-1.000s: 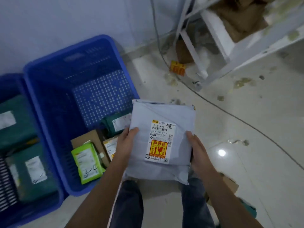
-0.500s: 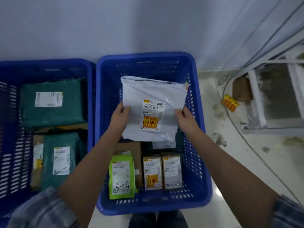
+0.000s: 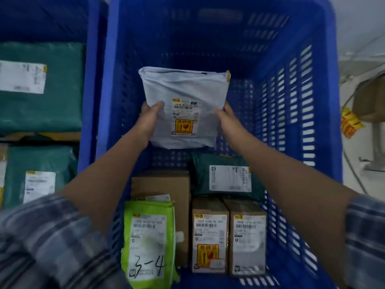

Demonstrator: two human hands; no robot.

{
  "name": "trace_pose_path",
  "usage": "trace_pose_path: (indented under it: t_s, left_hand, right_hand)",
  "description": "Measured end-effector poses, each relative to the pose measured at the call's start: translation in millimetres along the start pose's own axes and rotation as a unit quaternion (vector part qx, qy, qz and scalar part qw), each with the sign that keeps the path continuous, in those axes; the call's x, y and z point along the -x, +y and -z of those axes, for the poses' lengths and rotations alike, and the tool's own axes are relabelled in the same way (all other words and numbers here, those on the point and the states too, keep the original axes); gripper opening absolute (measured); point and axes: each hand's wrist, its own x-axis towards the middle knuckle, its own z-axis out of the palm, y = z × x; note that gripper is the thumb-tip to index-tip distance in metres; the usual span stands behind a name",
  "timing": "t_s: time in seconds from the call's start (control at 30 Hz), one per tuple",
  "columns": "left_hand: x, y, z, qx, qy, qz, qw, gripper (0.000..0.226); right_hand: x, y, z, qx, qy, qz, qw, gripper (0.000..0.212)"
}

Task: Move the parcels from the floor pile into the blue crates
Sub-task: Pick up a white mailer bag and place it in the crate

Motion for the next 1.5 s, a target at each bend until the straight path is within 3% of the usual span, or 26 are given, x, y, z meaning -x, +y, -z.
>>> trace_pose_path:
  t_s: [0.1,0.27,0.33,0.43,0.57,0.63,0.73,0.87,0.97,1.03,1.1,1.2,1.27,1.33,1.43,1.5]
  left_hand:
    - [-22.5,-21.1,-5.0,-0.009,0.023,0.018,1.000,0.075]
    - [-42.6,-56.1,-17.5,-0.124,0.017,0.092,0.988,0.074]
    - [-41.6,-68.9,-26.1,-0.174,-0.006,0.125,0.977,0.079]
    - [-31.8,-86.3,-37.3,-0.196,-0.069,0.166,0.964,0.065]
    - [-9.3,-81.8,-33.0,-0.265,-0.071,0.187,0.943,0.064]
    - [4.7,-67.7,-28.3,-0.251,-0.060,0.185,0.948,0.056]
    - [35.3,-49.0,-25.0,-0.236,-0.015,0.133,0.963,0.021]
    - [109.7,-39.4,-30.8,-0.233,0.047,0.044,0.970,0.022]
    - [170.9,-43.3,-34.8,-0.291,0.102,-0.065,0.949,0.030]
    - [200.6,-46.8,-43.1,-0.321,0.077,-0.119,0.936,0.029]
    - [225.3,-52.2,-56.5,-0.362,0.008,-0.097,0.927,0.022]
    - [257.6,-67.0,-72.2,-0.469,-0.111,-0.084,0.872,0.022]
    - [281.0,-71.9,-82.0,-0.505,-0.157,-0.065,0.846,0.025]
    - [301.3,-75.2,-92.6,-0.510,-0.178,-0.044,0.840,0.030]
    - [319.5,-79.9,-102.9,-0.518,-0.183,-0.044,0.835,0.031]
    - [324.4,-85.4,-108.1,-0.516,-0.161,-0.073,0.838,0.022]
  right_hand:
    - [-22.7,23.8,-8.6,0.049,-0.004,-0.044,0.998,0.052]
    - [-39.4,64.6,-26.2,0.142,-0.004,-0.097,0.985,0.067]
    - [-35.5,78.2,-30.9,0.233,-0.067,-0.113,0.964,0.061]
    - [-23.6,91.5,-29.8,0.331,-0.133,-0.078,0.931,0.051]
    - [-4.7,84.4,-11.0,0.499,-0.057,-0.028,0.864,0.047]
    - [13.6,76.8,4.0,0.462,-0.037,-0.028,0.886,0.038]
    - [53.9,69.9,21.6,0.318,0.022,-0.020,0.948,0.025]
    - [135.9,69.8,42.2,0.208,0.101,-0.008,0.973,0.021]
    - [208.7,73.5,58.1,0.160,0.123,-0.011,0.979,0.019]
    - [256.0,80.4,71.1,0.145,0.168,-0.011,0.975,0.021]
    - [298.0,91.8,87.3,0.130,0.232,-0.029,0.964,0.024]
    - [345.0,120.7,112.3,0.024,0.304,-0.149,0.941,0.024]
    - [378.0,141.6,124.2,-0.118,0.297,-0.290,0.902,0.015]
    - [413.7,161.3,129.1,-0.190,0.248,-0.398,0.863,0.013]
    - [456.7,193.1,122.2,-0.151,0.195,-0.418,0.874,0.011]
    - [479.2,213.6,116.8,-0.163,0.204,-0.413,0.873,0.013]
